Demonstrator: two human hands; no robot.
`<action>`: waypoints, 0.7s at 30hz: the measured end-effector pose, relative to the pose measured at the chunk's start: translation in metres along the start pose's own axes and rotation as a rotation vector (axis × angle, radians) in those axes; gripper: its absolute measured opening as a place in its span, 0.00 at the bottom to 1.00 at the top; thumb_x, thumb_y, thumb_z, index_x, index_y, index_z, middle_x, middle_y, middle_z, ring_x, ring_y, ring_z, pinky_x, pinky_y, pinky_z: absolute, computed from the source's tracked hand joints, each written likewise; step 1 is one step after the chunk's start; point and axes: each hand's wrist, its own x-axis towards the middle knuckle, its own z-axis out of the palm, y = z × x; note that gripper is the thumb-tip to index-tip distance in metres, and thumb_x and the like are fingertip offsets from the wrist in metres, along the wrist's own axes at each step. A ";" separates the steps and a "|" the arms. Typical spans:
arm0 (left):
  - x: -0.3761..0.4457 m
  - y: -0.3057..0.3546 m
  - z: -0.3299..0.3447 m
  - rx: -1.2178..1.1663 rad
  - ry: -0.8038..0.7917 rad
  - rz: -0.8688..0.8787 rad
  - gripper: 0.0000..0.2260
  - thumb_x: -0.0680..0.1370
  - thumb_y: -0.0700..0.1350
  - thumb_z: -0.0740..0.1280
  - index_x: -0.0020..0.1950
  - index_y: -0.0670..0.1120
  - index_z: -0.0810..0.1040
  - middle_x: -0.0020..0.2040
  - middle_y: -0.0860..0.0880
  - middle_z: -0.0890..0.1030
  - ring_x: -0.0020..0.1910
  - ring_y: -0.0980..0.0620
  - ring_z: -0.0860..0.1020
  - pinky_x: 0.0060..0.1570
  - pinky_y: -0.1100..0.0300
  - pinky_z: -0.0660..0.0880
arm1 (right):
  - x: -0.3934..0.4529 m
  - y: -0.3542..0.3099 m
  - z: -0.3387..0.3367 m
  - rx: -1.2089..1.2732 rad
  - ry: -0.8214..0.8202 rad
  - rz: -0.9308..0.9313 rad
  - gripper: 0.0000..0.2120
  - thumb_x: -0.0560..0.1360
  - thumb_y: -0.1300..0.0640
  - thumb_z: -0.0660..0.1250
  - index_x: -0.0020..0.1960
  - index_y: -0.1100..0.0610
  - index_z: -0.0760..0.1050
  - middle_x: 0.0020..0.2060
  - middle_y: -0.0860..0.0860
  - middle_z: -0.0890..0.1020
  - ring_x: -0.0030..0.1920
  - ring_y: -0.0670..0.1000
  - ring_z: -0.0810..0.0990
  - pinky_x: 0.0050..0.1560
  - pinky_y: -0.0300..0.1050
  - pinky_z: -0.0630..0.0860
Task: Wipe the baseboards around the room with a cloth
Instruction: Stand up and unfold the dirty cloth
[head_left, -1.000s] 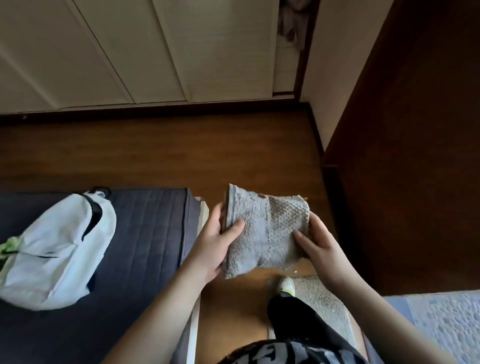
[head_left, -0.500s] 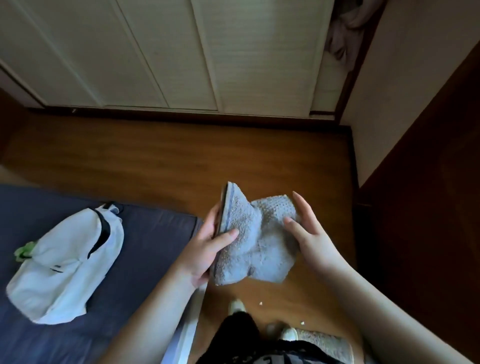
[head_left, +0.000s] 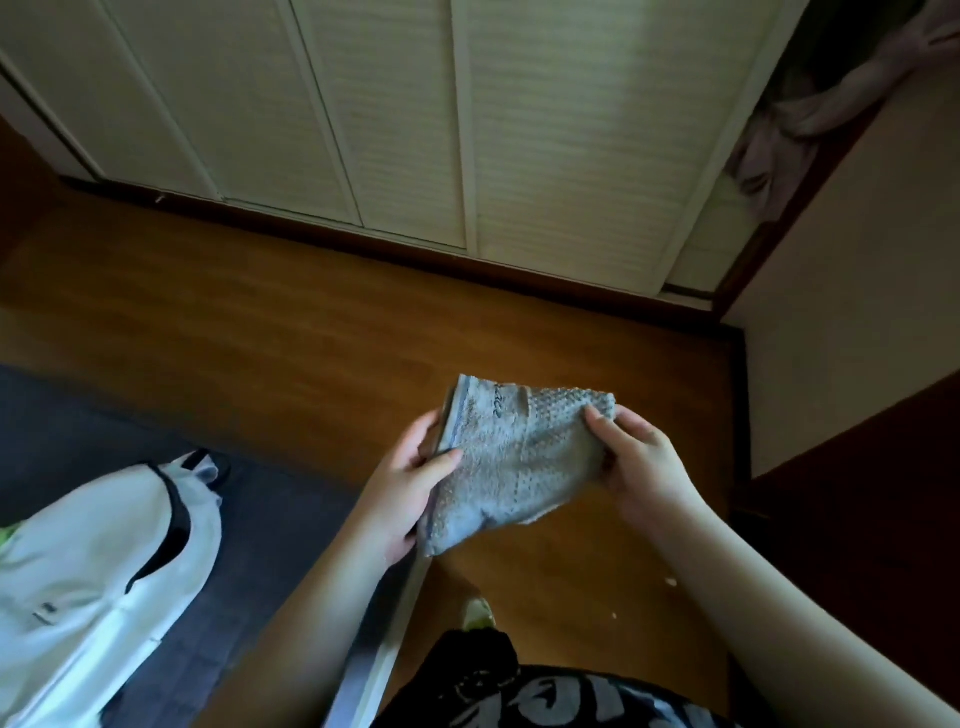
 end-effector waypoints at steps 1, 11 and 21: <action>0.014 0.008 -0.004 0.013 0.002 -0.013 0.17 0.80 0.38 0.67 0.61 0.60 0.78 0.56 0.50 0.84 0.55 0.47 0.83 0.54 0.43 0.81 | 0.012 -0.006 0.005 -0.052 -0.002 -0.057 0.06 0.75 0.52 0.70 0.47 0.53 0.84 0.49 0.55 0.86 0.48 0.55 0.85 0.42 0.51 0.82; 0.143 0.076 -0.017 0.365 -0.007 -0.022 0.37 0.63 0.80 0.61 0.64 0.60 0.77 0.55 0.62 0.81 0.57 0.62 0.78 0.61 0.56 0.71 | 0.128 -0.062 0.041 -0.184 -0.098 -0.250 0.10 0.78 0.49 0.67 0.55 0.51 0.82 0.54 0.54 0.85 0.56 0.55 0.83 0.53 0.49 0.80; 0.270 0.128 -0.002 0.320 0.221 0.097 0.06 0.78 0.59 0.68 0.49 0.59 0.81 0.47 0.54 0.85 0.45 0.55 0.84 0.39 0.62 0.78 | 0.284 -0.129 0.054 -0.214 -0.286 -0.151 0.13 0.76 0.46 0.68 0.54 0.52 0.82 0.53 0.54 0.84 0.55 0.56 0.83 0.52 0.49 0.80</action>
